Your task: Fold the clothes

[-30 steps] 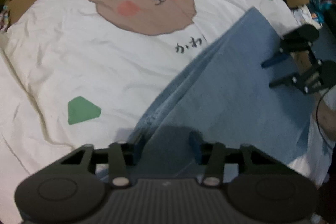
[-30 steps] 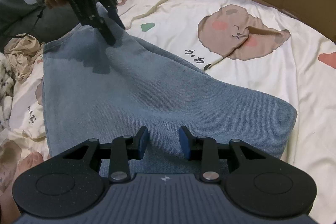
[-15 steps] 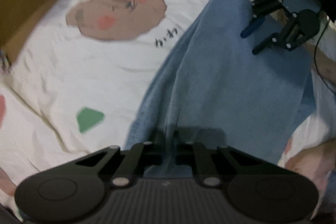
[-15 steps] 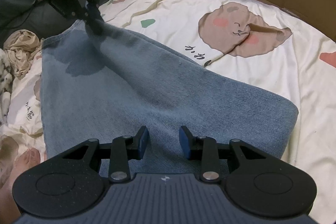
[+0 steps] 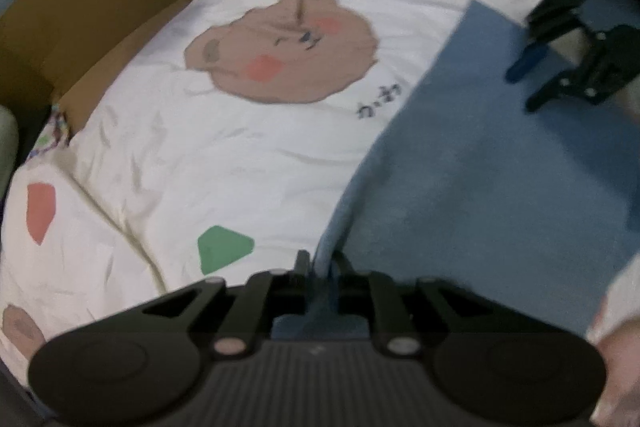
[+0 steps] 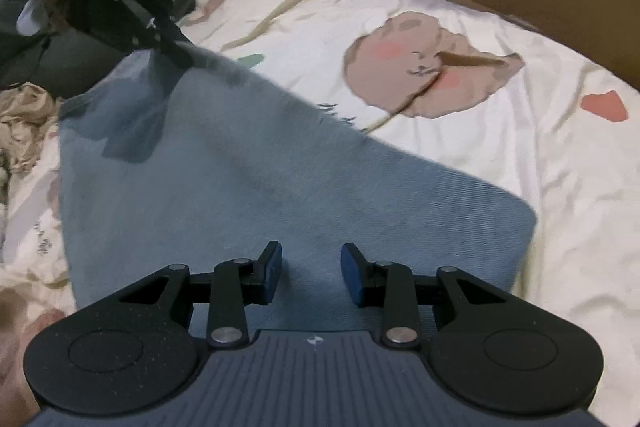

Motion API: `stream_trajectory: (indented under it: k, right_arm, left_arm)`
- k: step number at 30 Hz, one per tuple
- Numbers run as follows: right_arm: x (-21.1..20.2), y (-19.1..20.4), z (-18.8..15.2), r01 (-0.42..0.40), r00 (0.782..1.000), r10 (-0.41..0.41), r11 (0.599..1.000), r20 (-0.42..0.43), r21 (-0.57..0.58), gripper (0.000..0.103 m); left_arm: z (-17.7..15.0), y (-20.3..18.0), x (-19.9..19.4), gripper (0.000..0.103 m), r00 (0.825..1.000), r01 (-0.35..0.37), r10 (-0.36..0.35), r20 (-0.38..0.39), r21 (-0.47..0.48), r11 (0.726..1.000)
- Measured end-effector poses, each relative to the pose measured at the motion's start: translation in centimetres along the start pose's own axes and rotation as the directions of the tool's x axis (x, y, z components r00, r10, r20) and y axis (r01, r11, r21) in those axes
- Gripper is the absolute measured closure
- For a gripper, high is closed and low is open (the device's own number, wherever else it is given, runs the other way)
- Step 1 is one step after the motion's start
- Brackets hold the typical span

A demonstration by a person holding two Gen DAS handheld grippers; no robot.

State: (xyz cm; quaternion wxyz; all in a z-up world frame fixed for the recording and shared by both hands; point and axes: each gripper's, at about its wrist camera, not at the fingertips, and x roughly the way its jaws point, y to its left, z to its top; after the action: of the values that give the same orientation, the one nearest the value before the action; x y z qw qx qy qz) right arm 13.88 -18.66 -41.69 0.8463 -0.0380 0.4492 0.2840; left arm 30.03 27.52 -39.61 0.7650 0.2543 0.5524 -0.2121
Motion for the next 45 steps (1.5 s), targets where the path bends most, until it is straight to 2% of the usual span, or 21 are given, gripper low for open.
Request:
stream_trajectory:
  k: [3, 6, 11, 20, 24, 29, 34, 37, 39, 45]
  right_arm:
    - [0.2, -0.6, -0.1, 0.042, 0.999, -0.042, 0.999, -0.015, -0.008, 0.064]
    - [0.0, -1.2, -0.3, 0.064, 0.998, -0.064, 0.998, -0.017, -0.003, 0.064]
    - [-0.6, -1.4, -0.2, 0.083, 0.996, -0.083, 0.996, -0.022, -0.011, 0.064]
    - [-1.6, -2.5, 0.3, 0.115, 0.993, -0.115, 0.993, -0.005, -0.009, 0.064]
    - [-1.7, -2.5, 0.5, 0.112, 0.994, -0.112, 0.994, 0.003, -0.015, 0.064]
    - [-0.9, -2.9, 0.9, 0.121, 0.993, -0.121, 0.992, 0.004, -0.041, 0.064]
    - [-0.3, -3.1, 1.2, 0.129, 0.992, -0.13, 0.988, -0.003, -0.085, 0.064]
    - [0.0, -3.0, 0.8, 0.134, 0.991, -0.136, 0.985, -0.014, -0.106, 0.064]
    - [0.1, -3.1, 0.3, 0.132, 0.99, -0.136, 0.986, -0.025, -0.105, 0.064]
    - [-0.5, -3.1, -0.8, 0.127, 0.99, -0.131, 0.989, -0.054, -0.078, 0.064]
  left_arm:
    - [0.4, 0.7, 0.5, 0.075, 1.0, -0.028, 0.029, 0.013, -0.063, 0.998]
    - [0.8, 1.1, -0.1, 0.076, 0.998, -0.029, 0.034, 0.044, -0.106, 0.994]
    - [1.5, 0.7, -1.1, 0.076, 0.997, -0.021, 0.031, 0.075, -0.124, 0.992]
    - [3.6, -2.4, -1.9, 0.076, 0.993, 0.024, -0.013, 0.121, -0.087, 0.996]
    - [3.9, -3.9, -0.9, 0.076, 0.993, 0.053, -0.045, 0.106, -0.073, 0.996]
    - [3.6, -5.4, 1.2, 0.076, 0.993, 0.092, -0.084, 0.079, -0.103, 0.99]
    - [3.1, -6.3, 3.7, 0.076, 0.997, 0.071, -0.067, 0.036, -0.107, 0.992]
    - [3.3, -5.8, 4.2, 0.077, 0.997, 0.063, -0.056, 0.049, -0.144, 0.988]
    - [3.5, -5.4, 4.5, 0.083, 0.997, 0.052, -0.042, 0.061, -0.18, 0.982]
    - [4.3, -4.5, 5.5, 0.084, 0.997, 0.05, -0.032, 0.072, -0.264, 0.963]
